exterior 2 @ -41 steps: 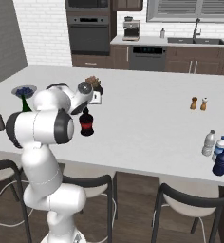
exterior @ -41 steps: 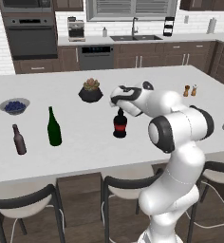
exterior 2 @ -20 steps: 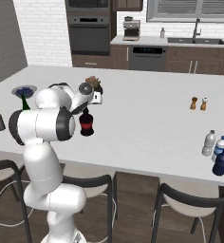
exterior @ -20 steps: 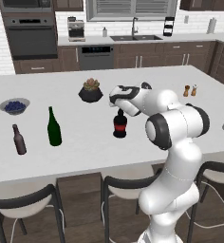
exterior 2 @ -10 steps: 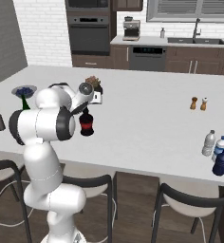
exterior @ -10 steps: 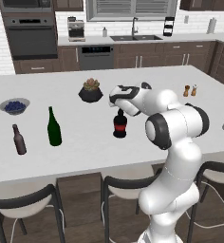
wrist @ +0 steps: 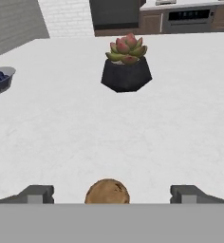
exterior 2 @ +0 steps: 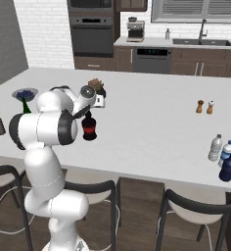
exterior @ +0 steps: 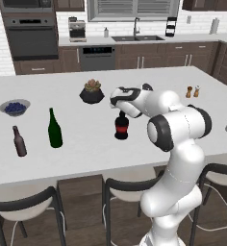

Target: Move the plastic bottles in the middle to the plastics group, and the glass bottles in the middle to the glass group.

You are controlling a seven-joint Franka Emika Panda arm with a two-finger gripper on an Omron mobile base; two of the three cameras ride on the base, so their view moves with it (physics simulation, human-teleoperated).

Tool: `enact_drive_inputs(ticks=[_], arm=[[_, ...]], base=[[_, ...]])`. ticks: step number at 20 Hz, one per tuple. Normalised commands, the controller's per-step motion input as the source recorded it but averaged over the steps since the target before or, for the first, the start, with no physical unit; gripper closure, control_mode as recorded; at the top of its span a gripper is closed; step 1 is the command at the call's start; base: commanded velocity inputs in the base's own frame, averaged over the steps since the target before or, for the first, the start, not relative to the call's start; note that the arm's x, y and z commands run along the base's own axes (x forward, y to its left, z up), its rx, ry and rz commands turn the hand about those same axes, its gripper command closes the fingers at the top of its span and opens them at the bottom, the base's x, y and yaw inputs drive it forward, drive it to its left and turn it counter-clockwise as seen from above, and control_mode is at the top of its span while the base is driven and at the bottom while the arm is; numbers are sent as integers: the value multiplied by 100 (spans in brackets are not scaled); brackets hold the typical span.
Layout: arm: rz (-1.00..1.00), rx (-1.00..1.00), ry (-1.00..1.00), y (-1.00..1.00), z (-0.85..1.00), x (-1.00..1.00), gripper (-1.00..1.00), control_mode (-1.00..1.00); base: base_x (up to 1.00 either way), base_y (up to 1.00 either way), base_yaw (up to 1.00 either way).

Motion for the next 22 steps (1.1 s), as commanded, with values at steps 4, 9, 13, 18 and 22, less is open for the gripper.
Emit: enact_drive_inputs(ticks=[4, 9, 13, 18, 22], arm=[[0, 0, 0, 0, 0, 0, 100, -100], [0, 0, 0, 0, 0, 0, 100, -100], [0, 0, 0, 0, 0, 0, 100, -100], [0, 0, -2, 0, 0, 0, 100, -100], [0, 0, -7, 0, 40, -12, 100, -100]], base=[[0, 0, 0], [0, 0, 0], [0, 0, 0], [0, 0, 0], [0, 0, 0]])
